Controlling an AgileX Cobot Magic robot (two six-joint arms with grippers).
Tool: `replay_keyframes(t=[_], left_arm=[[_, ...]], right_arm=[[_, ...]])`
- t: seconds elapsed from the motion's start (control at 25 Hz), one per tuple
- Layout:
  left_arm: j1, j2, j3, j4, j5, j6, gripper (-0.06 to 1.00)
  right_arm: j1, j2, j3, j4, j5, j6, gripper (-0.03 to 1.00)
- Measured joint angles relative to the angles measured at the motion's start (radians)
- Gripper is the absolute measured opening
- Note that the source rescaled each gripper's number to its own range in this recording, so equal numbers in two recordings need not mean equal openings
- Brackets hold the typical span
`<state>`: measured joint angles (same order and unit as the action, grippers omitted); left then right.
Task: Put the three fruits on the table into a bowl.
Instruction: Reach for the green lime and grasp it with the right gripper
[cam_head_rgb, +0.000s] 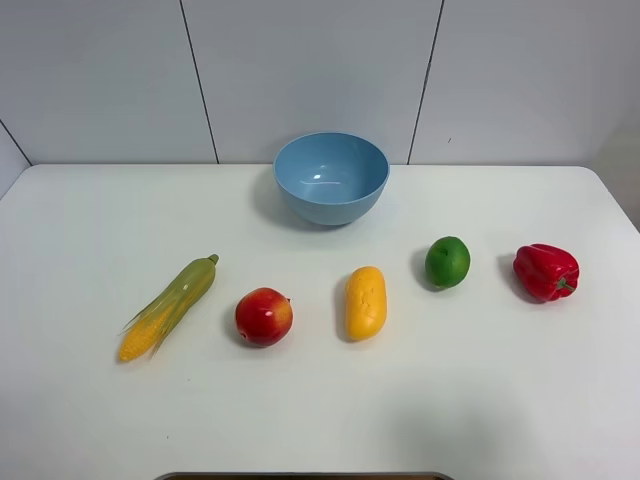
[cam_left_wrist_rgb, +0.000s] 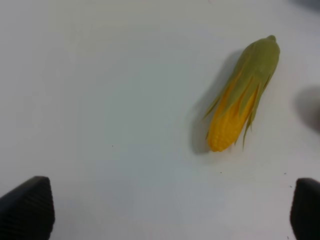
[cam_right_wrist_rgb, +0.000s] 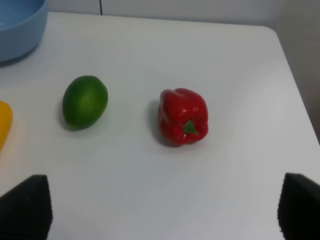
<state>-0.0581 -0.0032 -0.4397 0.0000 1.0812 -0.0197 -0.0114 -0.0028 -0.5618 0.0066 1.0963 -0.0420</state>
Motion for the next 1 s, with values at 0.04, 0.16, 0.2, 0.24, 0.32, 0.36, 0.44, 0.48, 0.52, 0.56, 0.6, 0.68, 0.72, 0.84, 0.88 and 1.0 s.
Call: replay_keyframes(t=[0.04,0.16,0.2,0.24,0.32,0.36,0.44,0.48,0.52,0.56,0.6,0.68,0.72,0.84,0.88,1.0], left_arm=[[0.0,0.0,0.0,0.0,0.0,0.001,0.99],[0.0,0.0,0.0,0.0,0.0,0.001,0.99],[0.0,0.0,0.0,0.0,0.0,0.001,0.99],[0.0,0.0,0.0,0.0,0.0,0.001,0.99],[0.0,0.0,0.0,0.0,0.0,0.001,0.99],[0.0,0.0,0.0,0.0,0.0,0.001,0.99],[0.0,0.0,0.0,0.0,0.0,0.001,0.99],[0.0,0.0,0.0,0.0,0.0,0.001,0.99],[0.0,0.0,0.0,0.0,0.0,0.001,0.99],[0.0,0.0,0.0,0.0,0.0,0.001,0.99],[0.0,0.0,0.0,0.0,0.0,0.001,0.99],[0.0,0.0,0.0,0.0,0.0,0.0,0.99],[0.0,0.0,0.0,0.0,0.0,0.0,0.99],[0.0,0.0,0.0,0.0,0.0,0.0,0.99],[0.0,0.0,0.0,0.0,0.0,0.0,0.99],[0.0,0.0,0.0,0.0,0.0,0.0,0.99]], right_arm=[[0.0,0.0,0.0,0.0,0.0,0.0,0.91],[0.0,0.0,0.0,0.0,0.0,0.0,0.91],[0.0,0.0,0.0,0.0,0.0,0.0,0.91],[0.0,0.0,0.0,0.0,0.0,0.0,0.91],[0.0,0.0,-0.001,0.0,0.0,0.0,0.91],[0.0,0.0,-0.006,0.0,0.0,0.0,0.91],[0.0,0.012,-0.039,0.0,0.001,0.011,0.91],[0.0,0.025,-0.06,0.0,0.001,0.013,0.91],[0.0,0.048,-0.087,0.0,0.001,0.016,0.91],[0.0,0.074,-0.114,0.0,0.001,0.018,0.91],[0.0,0.104,-0.141,0.0,0.001,0.018,0.91],[0.0,0.171,-0.187,0.0,0.001,0.019,0.91],[0.0,0.212,-0.211,0.0,0.0,0.019,0.91],[0.0,0.34,-0.271,0.0,0.0,0.042,0.91],[0.0,0.388,-0.29,0.0,0.0,0.054,0.91],[0.0,0.522,-0.343,0.0,0.0,0.077,0.91]])
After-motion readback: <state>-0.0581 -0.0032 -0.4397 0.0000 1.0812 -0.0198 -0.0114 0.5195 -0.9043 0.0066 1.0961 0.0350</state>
